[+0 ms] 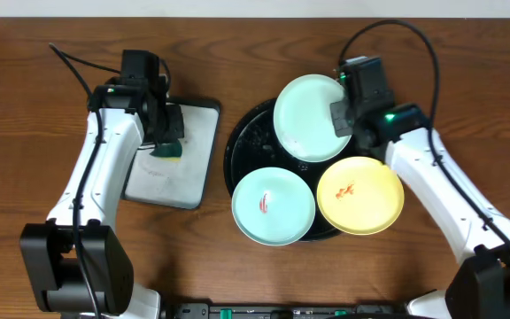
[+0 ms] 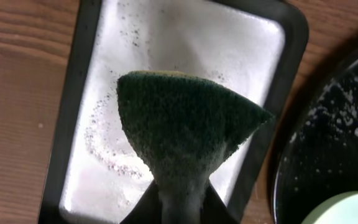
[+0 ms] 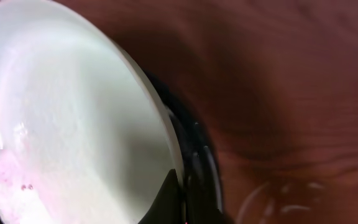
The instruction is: Clean dirty plates on tray and stack at the side
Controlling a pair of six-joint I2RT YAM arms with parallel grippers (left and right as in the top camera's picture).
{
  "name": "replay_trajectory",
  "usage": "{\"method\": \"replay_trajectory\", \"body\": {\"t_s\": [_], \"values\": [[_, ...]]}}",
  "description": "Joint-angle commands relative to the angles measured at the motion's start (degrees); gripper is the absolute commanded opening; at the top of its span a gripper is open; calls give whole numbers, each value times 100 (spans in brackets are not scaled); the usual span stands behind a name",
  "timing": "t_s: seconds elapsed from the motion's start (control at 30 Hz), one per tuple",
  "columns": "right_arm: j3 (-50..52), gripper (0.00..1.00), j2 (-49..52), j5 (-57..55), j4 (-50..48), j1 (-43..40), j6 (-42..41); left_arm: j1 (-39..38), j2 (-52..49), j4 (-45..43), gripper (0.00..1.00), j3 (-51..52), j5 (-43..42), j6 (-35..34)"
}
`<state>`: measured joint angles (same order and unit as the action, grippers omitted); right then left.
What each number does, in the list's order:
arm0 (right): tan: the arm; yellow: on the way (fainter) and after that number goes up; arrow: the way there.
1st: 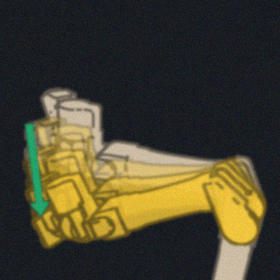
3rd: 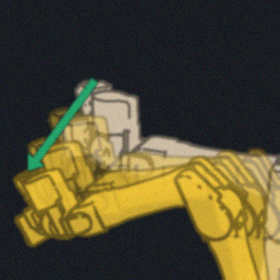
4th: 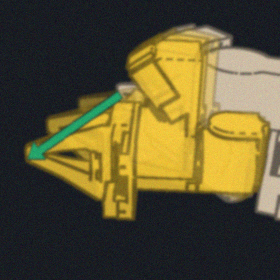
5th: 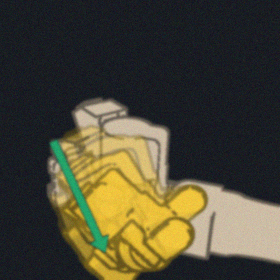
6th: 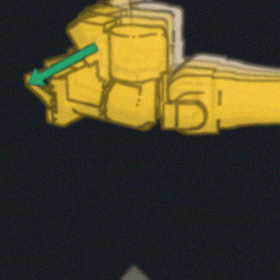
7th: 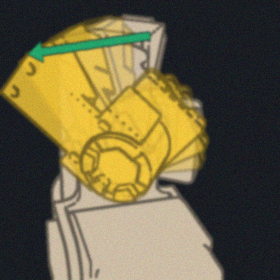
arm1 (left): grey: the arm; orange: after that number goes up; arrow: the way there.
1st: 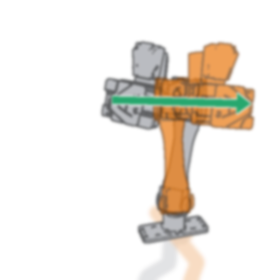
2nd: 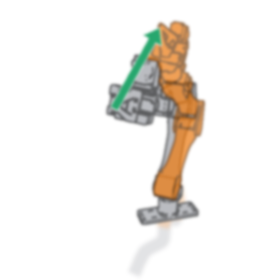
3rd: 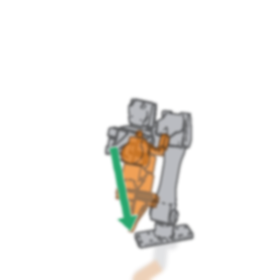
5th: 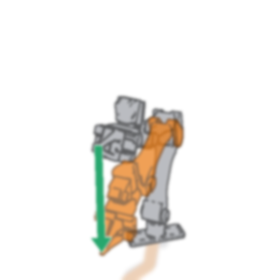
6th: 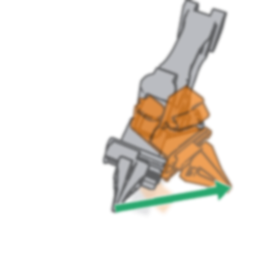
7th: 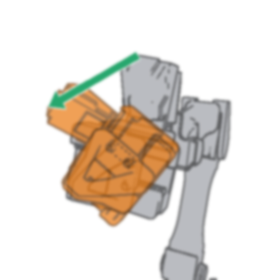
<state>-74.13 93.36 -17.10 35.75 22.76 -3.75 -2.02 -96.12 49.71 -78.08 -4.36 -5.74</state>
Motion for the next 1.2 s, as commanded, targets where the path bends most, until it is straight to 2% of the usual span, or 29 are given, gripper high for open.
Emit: {"method": "replay_trajectory", "body": {"t_s": [0.0, 0.23, 0.43, 0.67, 1.17], "values": [[-13, 1, -15, -1458, -24, 428, 332, 57, 15, 7, 7, 181, -79, 101], [-13, 1, -15, -3305, -22, 1532, 970, 63, 0, -50, 7, 369, -76, 103], [-13, 1, -15, -4308, -37, 2269, 1392, 68, -2, -122, 7, 533, -76, 103], [-13, 1, -15, -4441, -42, 2647, 1930, 68, -2, -125, 7, 564, -76, 103], [-13, 1, -15, -4719, -46, 2758, 2184, 68, -2, -122, 8, 566, -79, 101]]}}
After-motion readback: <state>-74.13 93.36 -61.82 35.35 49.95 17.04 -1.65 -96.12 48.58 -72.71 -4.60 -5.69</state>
